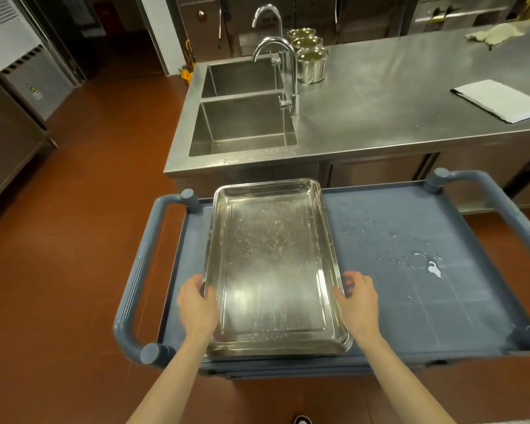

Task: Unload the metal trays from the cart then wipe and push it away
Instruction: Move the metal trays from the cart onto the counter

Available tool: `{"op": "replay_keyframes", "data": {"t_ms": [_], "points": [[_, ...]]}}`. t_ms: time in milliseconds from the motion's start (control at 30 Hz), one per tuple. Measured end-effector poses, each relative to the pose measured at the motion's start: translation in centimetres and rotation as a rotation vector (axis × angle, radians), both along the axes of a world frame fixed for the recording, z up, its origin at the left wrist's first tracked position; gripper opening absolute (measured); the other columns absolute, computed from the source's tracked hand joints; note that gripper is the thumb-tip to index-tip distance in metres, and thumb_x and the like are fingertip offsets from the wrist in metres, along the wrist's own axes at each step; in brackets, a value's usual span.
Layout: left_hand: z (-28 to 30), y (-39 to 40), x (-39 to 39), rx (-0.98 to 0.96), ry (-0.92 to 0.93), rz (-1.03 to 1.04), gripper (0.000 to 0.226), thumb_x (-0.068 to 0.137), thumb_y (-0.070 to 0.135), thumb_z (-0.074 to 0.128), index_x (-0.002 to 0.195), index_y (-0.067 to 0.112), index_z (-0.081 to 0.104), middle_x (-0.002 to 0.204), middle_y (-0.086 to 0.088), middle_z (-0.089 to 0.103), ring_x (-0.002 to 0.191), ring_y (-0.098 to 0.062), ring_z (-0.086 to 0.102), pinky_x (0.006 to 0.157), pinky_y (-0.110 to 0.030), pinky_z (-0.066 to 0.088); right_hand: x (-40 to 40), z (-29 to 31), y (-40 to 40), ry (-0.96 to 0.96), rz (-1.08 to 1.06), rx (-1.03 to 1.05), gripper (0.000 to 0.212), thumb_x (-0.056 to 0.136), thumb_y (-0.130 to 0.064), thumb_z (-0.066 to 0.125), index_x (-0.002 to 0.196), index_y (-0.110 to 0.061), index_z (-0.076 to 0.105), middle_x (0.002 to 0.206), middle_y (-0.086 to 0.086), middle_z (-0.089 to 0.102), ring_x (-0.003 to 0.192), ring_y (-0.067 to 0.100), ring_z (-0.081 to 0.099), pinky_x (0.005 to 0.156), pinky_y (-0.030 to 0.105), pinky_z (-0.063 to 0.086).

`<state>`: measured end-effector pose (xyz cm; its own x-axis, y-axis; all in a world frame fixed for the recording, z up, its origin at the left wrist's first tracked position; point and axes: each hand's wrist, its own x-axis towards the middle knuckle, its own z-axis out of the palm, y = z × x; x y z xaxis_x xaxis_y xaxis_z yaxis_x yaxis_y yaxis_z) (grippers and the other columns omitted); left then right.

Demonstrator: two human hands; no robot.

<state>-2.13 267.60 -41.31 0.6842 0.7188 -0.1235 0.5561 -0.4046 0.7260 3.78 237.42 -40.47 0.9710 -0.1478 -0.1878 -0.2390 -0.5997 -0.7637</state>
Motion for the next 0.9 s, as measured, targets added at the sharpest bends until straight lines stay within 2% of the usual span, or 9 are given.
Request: {"op": "replay_keyframes", "data": {"t_ms": [100,200,333,500,600,667,733,800,900], "points": [[-1.1,1.0,0.1,0.085,0.079,-0.023,0.034,0.100,0.018,0.071,0.131,0.006,0.065,0.121,-0.011,0.068,0.108,-0.030,0.065,0.089,-0.048,0.058,0.1,-0.8,0.1,0.043,0.020,-0.101,0.016,0.096,-0.009,0.072,0.109,-0.011,0.062,0.107,0.006,0.060,0.088,0.021,0.057,0.063,0.013,0.034],[-1.3,1.4,0.1,0.113,0.108,-0.034,0.029,0.096,0.005,0.070,0.125,0.005,0.066,0.116,-0.009,0.063,0.100,-0.028,0.063,0.085,-0.041,0.054,0.2,-1.0,0.2,0.045,0.038,-0.171,0.024,0.094,-0.011,0.075,0.100,-0.014,0.052,0.098,0.003,0.054,0.085,0.022,0.053,0.060,0.021,0.032],[-1.5,1.9,0.2,0.141,0.186,-0.074,0.024,0.093,-0.003,0.071,0.114,0.007,0.064,0.112,-0.009,0.061,0.095,-0.025,0.062,0.079,-0.034,0.051,0.5,-1.3,0.0,0.096,0.043,-0.210,0.025,0.095,-0.014,0.074,0.096,-0.012,0.048,0.093,0.004,0.054,0.080,0.020,0.051,0.056,0.020,0.030],[-1.9,3.0,1.0,0.108,0.334,-0.062,0.017,0.090,-0.004,0.067,0.082,0.004,0.054,0.078,-0.008,0.060,0.065,-0.020,0.054,0.048,-0.026,0.034,0.8,-1.5,-0.3,0.175,0.043,-0.192,0.024,0.099,-0.020,0.069,0.093,-0.009,0.049,0.084,0.006,0.058,0.067,0.012,0.049,0.051,0.024,0.030],[-1.2,3.3,1.4,0.091,0.417,-0.093,0.023,0.093,-0.001,0.060,0.075,0.007,0.048,0.068,-0.006,0.052,0.058,-0.018,0.047,0.047,-0.029,0.031,0.8,-1.1,-0.3,0.191,0.050,-0.185,0.028,0.102,-0.020,0.062,0.082,-0.012,0.044,0.075,0.002,0.053,0.060,0.013,0.043,0.049,0.028,0.029],[-1.0,3.5,1.5,0.057,0.424,-0.113,0.017,0.099,0.004,0.057,0.083,0.007,0.051,0.076,-0.008,0.055,0.069,-0.024,0.053,0.058,-0.032,0.039,0.6,-0.7,0.0,0.177,0.041,-0.175,0.032,0.104,-0.017,0.056,0.077,-0.013,0.038,0.071,0.001,0.048,0.058,0.014,0.039,0.049,0.030,0.027],[-1.0,3.2,1.1,0.018,0.341,-0.124,0.008,0.104,0.011,0.057,0.104,0.003,0.055,0.090,-0.009,0.057,0.084,-0.027,0.055,0.069,-0.035,0.042,0.1,-0.5,0.6,0.129,0.011,-0.157,0.024,0.106,-0.019,0.053,0.086,-0.011,0.042,0.073,0.003,0.051,0.059,0.014,0.042,0.049,0.030,0.028],[-1.1,2.7,0.3,0.018,0.220,-0.107,0.018,0.106,0.017,0.058,0.115,0.002,0.054,0.094,-0.009,0.058,0.084,-0.024,0.054,0.067,-0.035,0.041,-0.5,-0.2,1.0,0.061,-0.016,-0.127,0.019,0.108,-0.024,0.051,0.096,-0.011,0.043,0.074,0.005,0.055,0.061,0.015,0.048,0.048,0.032,0.028],[-0.9,2.0,-0.5,0.023,0.127,-0.053,0.015,0.106,0.022,0.059,0.109,0.007,0.056,0.093,-0.010,0.064,0.076,-0.020,0.055,0.062,-0.037,0.045,-0.9,0.3,0.8,0.019,-0.025,-0.077,0.021,0.109,-0.028,0.051,0.097,-0.011,0.045,0.073,0.007,0.058,0.061,0.018,0.050,0.048,0.033,0.030]]}}
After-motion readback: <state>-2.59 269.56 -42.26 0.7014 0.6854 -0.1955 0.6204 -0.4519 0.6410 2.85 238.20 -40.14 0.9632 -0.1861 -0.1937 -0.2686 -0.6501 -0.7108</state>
